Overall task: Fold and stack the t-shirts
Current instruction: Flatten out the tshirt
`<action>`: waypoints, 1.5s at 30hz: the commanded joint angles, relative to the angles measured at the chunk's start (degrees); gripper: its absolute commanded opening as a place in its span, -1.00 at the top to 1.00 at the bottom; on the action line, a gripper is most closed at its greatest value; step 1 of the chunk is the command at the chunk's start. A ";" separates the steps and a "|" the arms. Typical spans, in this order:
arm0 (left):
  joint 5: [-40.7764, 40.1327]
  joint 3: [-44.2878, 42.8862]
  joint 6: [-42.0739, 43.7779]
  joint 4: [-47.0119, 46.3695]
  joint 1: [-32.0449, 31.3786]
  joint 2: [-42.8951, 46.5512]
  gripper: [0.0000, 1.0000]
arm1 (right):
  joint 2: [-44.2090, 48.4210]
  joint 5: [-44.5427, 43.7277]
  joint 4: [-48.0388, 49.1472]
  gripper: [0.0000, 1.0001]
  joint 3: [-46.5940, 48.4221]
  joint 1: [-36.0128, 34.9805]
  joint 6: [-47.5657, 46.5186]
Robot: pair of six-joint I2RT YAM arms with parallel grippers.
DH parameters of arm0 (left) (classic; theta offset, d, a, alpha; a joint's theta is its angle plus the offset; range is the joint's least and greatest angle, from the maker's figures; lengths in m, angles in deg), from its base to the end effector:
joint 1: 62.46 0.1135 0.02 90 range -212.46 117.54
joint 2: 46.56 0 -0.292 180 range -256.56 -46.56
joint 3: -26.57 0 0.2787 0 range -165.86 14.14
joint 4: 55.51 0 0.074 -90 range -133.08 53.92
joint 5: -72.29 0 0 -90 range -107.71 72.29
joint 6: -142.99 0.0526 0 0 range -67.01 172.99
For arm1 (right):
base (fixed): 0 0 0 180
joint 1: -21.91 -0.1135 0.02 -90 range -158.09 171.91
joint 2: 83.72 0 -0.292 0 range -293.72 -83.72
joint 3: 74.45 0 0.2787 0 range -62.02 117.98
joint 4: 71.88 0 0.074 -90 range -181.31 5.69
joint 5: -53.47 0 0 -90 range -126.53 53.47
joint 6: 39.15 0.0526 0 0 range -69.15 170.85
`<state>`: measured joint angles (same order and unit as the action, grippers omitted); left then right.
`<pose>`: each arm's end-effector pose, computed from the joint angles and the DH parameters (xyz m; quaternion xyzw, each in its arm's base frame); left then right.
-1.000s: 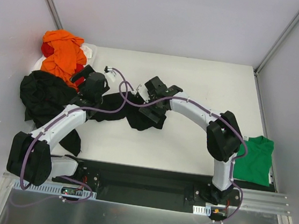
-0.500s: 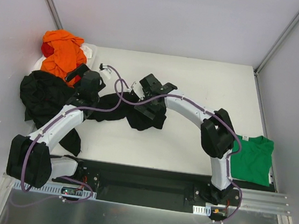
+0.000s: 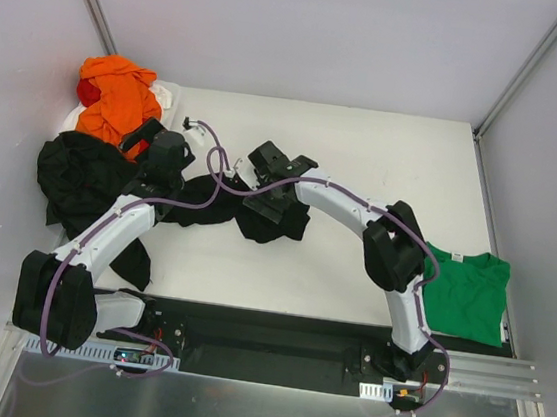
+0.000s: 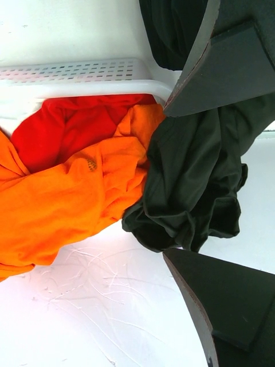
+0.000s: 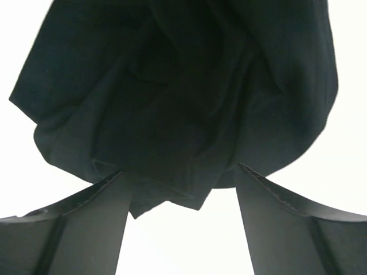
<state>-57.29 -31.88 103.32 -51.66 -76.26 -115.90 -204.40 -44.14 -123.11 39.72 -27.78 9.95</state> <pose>0.3007 -0.0394 0.3049 0.2204 0.7413 0.4347 0.4615 0.3373 0.3869 0.2264 -0.6683 0.6874 -0.0423 0.2813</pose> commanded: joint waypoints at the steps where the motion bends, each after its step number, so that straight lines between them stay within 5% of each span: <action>1: 0.64 -0.39 -0.50 -5.13 -0.35 0.26 -0.99 | -2.10 0.94 -1.71 -0.43 2.24 -1.99 -1.55; 7: 0.37 0.49 0.04 -5.22 -0.35 1.14 -0.99 | -2.45 -0.47 -1.19 -0.09 2.59 -1.99 -2.95; 10: 0.46 1.11 -0.14 -5.31 -0.35 1.14 -0.99 | -2.63 -0.56 -1.27 0.30 2.68 -1.90 -3.22; 11: 0.46 1.19 -0.23 -5.31 -0.35 1.05 -0.99 | -2.71 -0.82 -1.27 0.64 2.68 -1.99 -3.22; 13: 0.37 1.55 -0.32 -5.31 -0.35 0.79 -0.99 | -2.80 -1.78 -1.27 0.98 2.33 -1.99 -3.04; 32: 2.13 3.30 -2.86 -5.22 -0.35 1.05 -0.98 | 14.06 -17.43 -0.74 0.98 -21.04 4.78 -3.57; 43: 3.10 4.27 -4.53 -4.78 -0.44 -0.18 -0.99 | 17.24 -21.39 -3.37 0.99 -20.44 8.65 -3.93; 45: 3.10 4.53 -4.53 -4.78 -0.44 -0.44 -0.98 | 16.71 -19.99 -6.00 0.85 -18.86 8.65 -2.87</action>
<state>-55.19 -28.23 100.26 -54.80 -76.35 -115.88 -189.85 -63.40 -123.57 17.25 -19.34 6.06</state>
